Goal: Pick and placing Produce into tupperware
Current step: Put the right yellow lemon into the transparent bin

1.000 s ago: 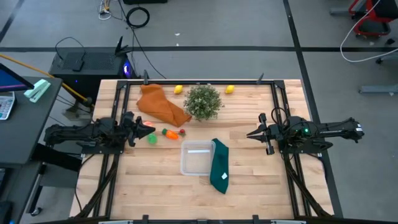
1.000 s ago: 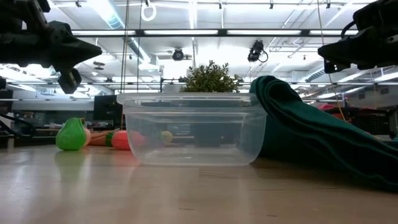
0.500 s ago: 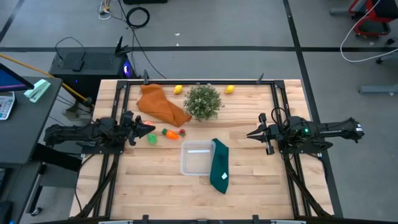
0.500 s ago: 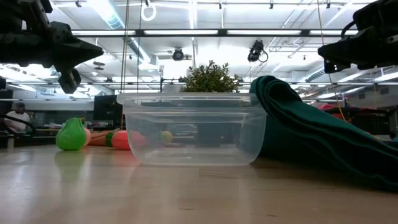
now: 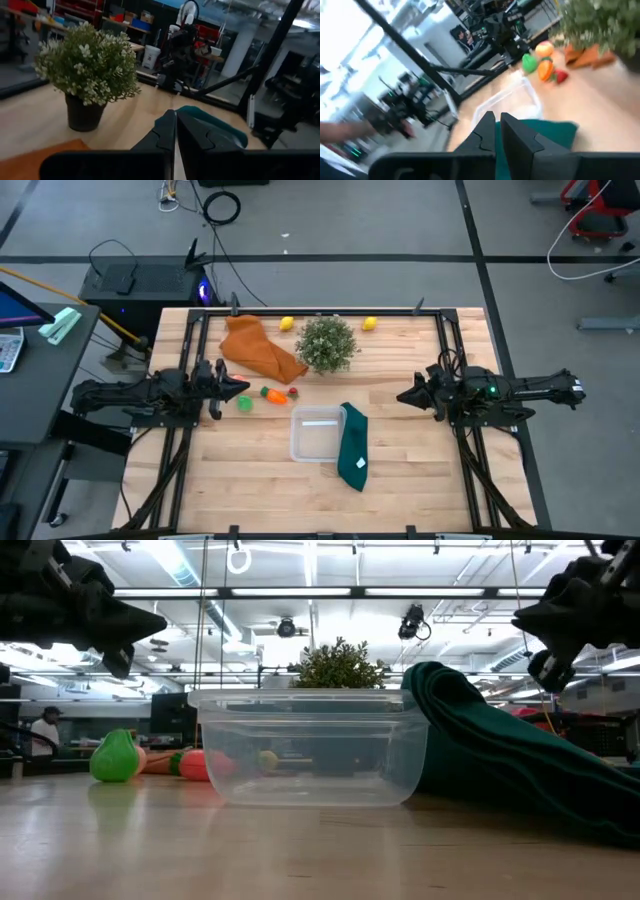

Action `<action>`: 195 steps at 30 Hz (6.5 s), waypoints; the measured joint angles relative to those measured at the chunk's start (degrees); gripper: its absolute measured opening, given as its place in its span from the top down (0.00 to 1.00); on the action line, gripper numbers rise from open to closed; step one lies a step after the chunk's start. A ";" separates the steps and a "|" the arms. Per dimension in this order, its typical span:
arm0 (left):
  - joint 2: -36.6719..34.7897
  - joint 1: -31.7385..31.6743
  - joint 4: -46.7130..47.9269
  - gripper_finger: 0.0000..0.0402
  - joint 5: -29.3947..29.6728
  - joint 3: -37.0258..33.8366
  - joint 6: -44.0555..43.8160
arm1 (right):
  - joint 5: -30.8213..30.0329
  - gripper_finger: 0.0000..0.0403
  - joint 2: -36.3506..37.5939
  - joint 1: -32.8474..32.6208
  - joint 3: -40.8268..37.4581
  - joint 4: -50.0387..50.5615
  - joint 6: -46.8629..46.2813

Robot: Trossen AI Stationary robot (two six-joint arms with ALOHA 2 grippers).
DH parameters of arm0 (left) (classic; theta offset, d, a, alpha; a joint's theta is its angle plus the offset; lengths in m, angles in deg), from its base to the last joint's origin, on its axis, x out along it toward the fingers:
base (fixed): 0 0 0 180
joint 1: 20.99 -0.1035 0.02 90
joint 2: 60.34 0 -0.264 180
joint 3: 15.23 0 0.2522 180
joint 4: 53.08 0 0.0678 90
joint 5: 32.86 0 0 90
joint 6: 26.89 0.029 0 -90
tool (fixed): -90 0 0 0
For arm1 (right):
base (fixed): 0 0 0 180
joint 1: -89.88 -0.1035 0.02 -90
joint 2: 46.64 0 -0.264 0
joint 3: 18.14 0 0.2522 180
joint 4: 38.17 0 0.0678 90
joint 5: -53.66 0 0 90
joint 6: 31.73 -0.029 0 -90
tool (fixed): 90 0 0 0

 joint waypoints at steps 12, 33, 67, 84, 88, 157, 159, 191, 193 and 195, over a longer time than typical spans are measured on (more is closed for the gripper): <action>0.00 0.00 -0.19 0.94 0.54 0.01 9.75 | -4.36 1.00 -0.02 0.00 0.01 -0.08 -17.06; 0.01 0.01 -5.37 0.93 6.87 0.00 -35.43 | -17.34 0.99 -0.17 1.25 0.00 0.42 -14.69; 20.58 -3.83 -21.34 0.84 22.98 21.90 -5.20 | -23.75 0.75 -4.91 19.95 2.03 -40.36 -6.49; 29.64 -15.05 -15.97 0.86 16.32 30.55 -4.53 | -3.74 0.78 -42.11 32.55 42.96 -6.21 11.36; 30.00 -16.79 -6.89 0.87 16.26 33.00 -6.06 | 1.94 0.80 -49.30 35.71 53.36 5.79 15.86; 62.40 -41.62 36.02 0.88 -3.98 66.12 4.41 | 15.21 0.76 -86.20 49.82 77.26 24.50 27.99; 62.34 -41.62 35.96 0.88 -3.97 66.14 4.29 | 16.25 0.76 -86.62 50.93 77.26 24.29 31.15; 62.34 -41.57 34.84 0.86 -3.49 66.14 -4.08 | 4.89 0.69 -103.20 54.32 102.00 52.93 51.88; 62.34 -41.56 34.84 0.87 -3.49 66.14 -3.76 | 2.71 0.69 -104.08 53.50 104.37 55.88 51.59; 62.34 -41.55 34.84 0.87 -3.49 66.14 -2.92 | 0.90 0.69 -105.00 52.71 105.65 57.99 51.62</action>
